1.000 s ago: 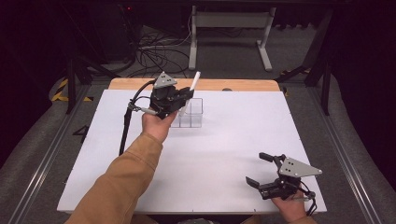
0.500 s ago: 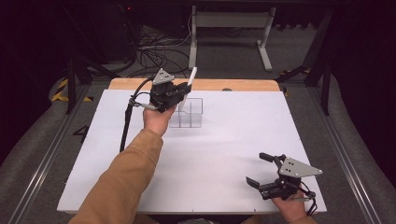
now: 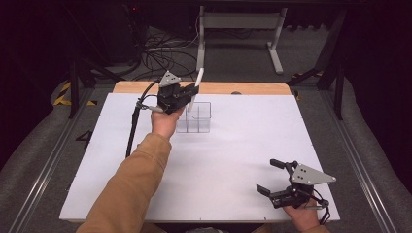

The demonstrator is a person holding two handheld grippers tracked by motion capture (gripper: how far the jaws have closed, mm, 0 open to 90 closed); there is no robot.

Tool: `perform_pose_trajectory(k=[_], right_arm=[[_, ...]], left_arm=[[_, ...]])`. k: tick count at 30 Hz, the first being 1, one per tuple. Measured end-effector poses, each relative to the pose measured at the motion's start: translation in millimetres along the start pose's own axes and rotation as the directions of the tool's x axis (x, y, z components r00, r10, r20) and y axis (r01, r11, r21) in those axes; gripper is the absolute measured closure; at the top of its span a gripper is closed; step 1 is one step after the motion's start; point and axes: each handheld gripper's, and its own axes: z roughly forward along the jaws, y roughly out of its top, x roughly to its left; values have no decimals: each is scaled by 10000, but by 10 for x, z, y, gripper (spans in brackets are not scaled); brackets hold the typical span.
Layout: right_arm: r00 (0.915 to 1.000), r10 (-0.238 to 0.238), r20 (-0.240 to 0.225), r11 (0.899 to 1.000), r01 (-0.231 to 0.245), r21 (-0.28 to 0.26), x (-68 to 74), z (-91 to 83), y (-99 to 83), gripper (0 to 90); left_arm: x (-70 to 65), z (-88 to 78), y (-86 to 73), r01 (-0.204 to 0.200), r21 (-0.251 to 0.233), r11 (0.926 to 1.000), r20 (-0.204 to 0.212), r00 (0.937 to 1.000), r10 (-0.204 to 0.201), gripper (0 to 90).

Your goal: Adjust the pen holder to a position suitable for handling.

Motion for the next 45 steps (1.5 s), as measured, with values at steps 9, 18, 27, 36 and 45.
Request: perform_pose_trajectory(k=[9, 18, 27, 36, 45], right_arm=[[10000, -22, -8, 10000, 22, 17, -1, -4, -4, 39], [10000, 26, -45, 10000, -26, -10, -3, -10, -6, 39], [10000, 28, -67, 10000, -28, -21, -5, -11, -7, 39], [10000, -12, -88, 10000, 12, -12, -3, -13, -7, 39], [9999, -37, -112, 10000, 37, -27, 0, -12, -8, 39]], left_arm=[[80, 96, -47, 269, -69, 9996, -240, 9993, -270, 779], [102, 132, -80, 529, -11, 9986, -122, 9985, -529, 779], [130, 159, -135, 432, 157, 9989, -192, 9989, -429, 776], [106, 218, -193, 208, 425, 9989, -234, 9995, -198, 776], [132, 253, -282, 337, 714, 9969, -105, 9994, -330, 776]])
